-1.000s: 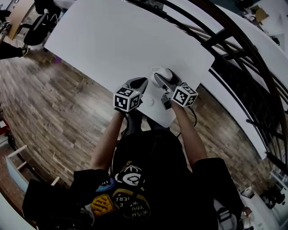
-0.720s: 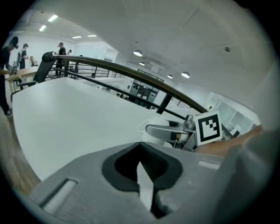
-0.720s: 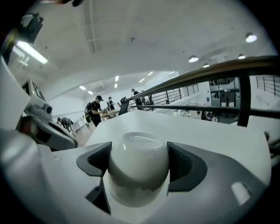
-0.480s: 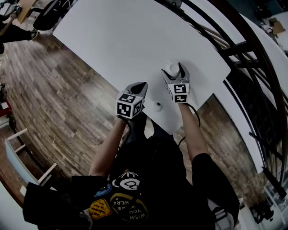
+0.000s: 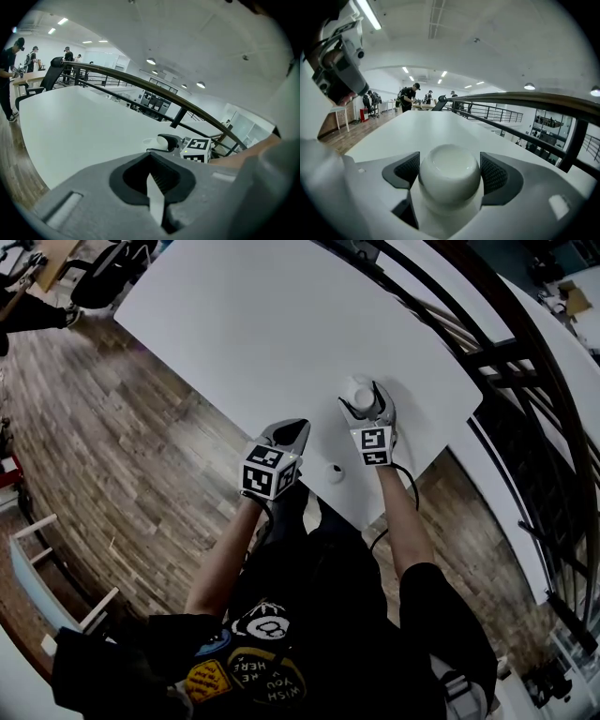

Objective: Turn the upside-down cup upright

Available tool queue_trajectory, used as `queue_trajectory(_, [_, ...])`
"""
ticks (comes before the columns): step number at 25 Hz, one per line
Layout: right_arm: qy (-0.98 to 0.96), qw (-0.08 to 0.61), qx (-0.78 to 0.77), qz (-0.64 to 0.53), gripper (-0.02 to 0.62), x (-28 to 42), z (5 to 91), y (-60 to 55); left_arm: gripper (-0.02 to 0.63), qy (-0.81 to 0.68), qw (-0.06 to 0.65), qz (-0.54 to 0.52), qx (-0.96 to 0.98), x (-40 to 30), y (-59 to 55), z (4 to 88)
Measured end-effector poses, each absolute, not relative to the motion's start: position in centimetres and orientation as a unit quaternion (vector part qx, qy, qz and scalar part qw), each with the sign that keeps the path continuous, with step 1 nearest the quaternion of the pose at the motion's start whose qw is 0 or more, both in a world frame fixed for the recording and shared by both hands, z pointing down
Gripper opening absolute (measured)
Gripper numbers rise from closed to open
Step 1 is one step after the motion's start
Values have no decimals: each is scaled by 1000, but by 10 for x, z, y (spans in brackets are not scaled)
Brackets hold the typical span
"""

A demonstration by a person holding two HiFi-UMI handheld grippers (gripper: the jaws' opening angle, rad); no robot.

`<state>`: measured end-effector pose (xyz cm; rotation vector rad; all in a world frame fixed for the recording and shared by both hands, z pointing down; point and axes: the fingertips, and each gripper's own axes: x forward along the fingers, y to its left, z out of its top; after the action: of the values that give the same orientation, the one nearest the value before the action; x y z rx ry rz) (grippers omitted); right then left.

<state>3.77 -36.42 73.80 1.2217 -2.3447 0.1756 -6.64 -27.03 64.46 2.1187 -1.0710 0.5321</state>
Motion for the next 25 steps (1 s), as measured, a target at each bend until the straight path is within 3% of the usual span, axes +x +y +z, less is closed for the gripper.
queue_trajectory(4, [-847, 184, 491, 91, 387, 45, 699, -367, 5, -398, 341, 193, 830, -77, -282, 635])
queue_trajectory(9, [-833, 116, 523, 136, 330, 83, 633, -284, 5, -381, 327, 169, 848, -47, -242, 603])
queue_trajectory(11, [-814, 117, 553, 136, 242, 87, 615, -264, 5, -367, 325, 156, 858, -46, -242, 596])
queue_trajectory(12, [-799, 122, 574, 133, 147, 86, 608, -257, 5, -360, 327, 151, 860, -49, -243, 595])
queue_trajectory(13, [-785, 126, 593, 131, 7, 84, 602, -250, 5, -354, 329, 147, 863, -51, -245, 595])
queue_trajectory(25, [-798, 82, 575, 159, 1, 78, 544, -134, 5, -338, 248, 162, 893, 1, -151, 560])
